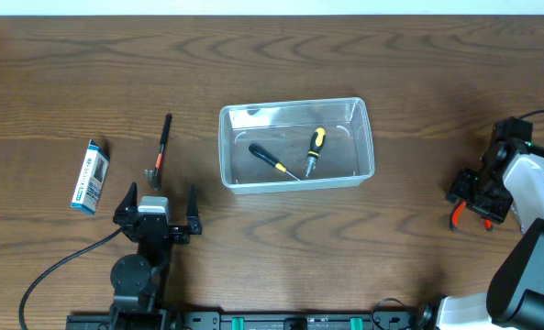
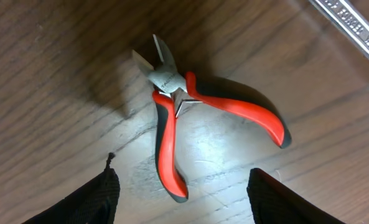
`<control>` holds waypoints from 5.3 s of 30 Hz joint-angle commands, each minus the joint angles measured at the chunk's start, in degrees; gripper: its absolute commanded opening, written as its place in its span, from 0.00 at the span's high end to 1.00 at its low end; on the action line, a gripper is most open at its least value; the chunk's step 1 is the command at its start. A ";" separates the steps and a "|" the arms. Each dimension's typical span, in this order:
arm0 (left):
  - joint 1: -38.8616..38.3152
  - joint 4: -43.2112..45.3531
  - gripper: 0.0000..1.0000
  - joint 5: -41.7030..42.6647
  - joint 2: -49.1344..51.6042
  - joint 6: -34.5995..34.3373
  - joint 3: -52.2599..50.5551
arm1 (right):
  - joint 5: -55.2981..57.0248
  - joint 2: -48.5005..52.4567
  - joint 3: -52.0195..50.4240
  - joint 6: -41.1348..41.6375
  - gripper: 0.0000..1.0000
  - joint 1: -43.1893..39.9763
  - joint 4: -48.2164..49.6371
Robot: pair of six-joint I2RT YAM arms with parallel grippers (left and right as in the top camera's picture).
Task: Pack container
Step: 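Lower the right gripper and grasp the red-black pliers, then carry the pliers into the container and open the right gripper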
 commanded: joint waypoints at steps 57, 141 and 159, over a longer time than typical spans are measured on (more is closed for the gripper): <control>0.35 -2.16 0.02 -0.50 -0.28 -0.11 -1.03 | -1.29 5.51 -7.21 4.15 0.99 -0.63 9.84; 0.35 -2.16 0.02 -0.52 -0.28 -0.11 -1.03 | -5.01 28.39 37.44 2.62 0.97 53.31 -5.09; 0.35 -2.16 0.02 -0.50 -0.28 -0.11 -1.03 | -4.22 27.87 45.03 1.51 0.52 53.20 -11.26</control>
